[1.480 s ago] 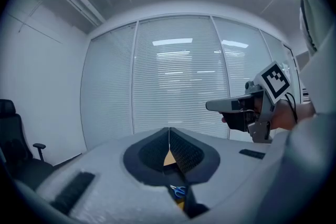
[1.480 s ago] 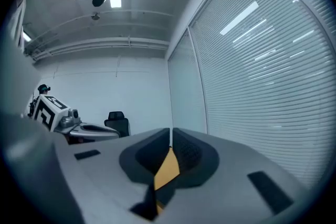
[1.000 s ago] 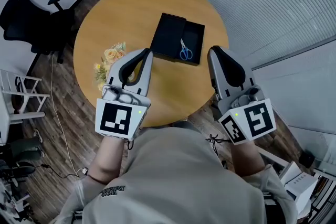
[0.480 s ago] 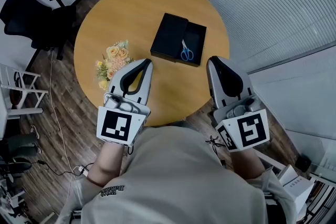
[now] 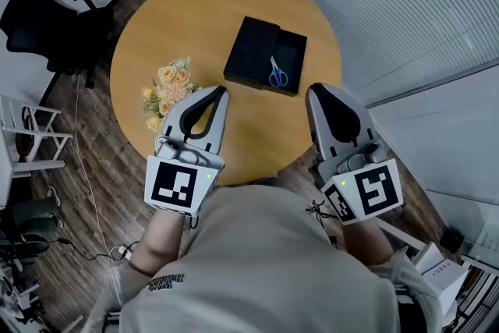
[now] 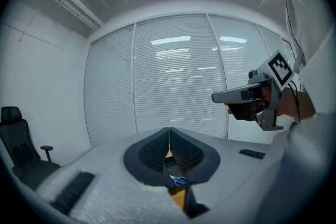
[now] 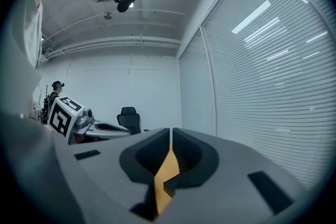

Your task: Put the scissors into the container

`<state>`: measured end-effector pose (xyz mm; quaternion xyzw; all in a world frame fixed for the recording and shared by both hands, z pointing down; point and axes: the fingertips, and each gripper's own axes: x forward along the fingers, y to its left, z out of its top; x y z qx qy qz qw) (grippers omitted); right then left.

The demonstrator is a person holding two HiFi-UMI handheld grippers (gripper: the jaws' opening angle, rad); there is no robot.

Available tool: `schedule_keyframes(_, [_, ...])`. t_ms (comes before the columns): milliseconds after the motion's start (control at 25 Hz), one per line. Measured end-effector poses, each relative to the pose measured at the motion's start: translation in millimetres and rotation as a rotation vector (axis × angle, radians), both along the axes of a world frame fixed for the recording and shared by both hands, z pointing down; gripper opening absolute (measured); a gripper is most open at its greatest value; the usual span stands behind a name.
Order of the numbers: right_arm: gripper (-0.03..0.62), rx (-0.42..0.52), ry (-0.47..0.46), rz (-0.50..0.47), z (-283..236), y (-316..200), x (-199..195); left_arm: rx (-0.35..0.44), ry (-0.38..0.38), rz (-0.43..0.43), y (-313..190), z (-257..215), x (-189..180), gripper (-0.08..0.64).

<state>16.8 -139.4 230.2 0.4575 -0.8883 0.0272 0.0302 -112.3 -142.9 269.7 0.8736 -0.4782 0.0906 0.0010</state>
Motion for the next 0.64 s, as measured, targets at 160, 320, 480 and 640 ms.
schedule_keyframes(160, [0.038,0.000,0.001,0.006,-0.2,0.7,1.9,-0.006,0.001,0.009,1.9,-0.1,2.7,0.022])
schedule_keyframes(320, [0.038,-0.004,0.006,0.010,1.0,1.1,3.7,-0.002,0.000,0.010,1.2,-2.5,4.3,0.022])
schedule_keyframes(480, [0.038,-0.009,0.010,0.014,5.5,-0.2,4.4,-0.002,-0.002,0.015,-0.4,-0.2,5.8,0.023])
schedule_keyframes(640, [0.038,0.008,0.046,0.028,8.2,-1.2,6.7,-0.003,-0.003,0.019,-0.9,1.3,8.6,0.023])
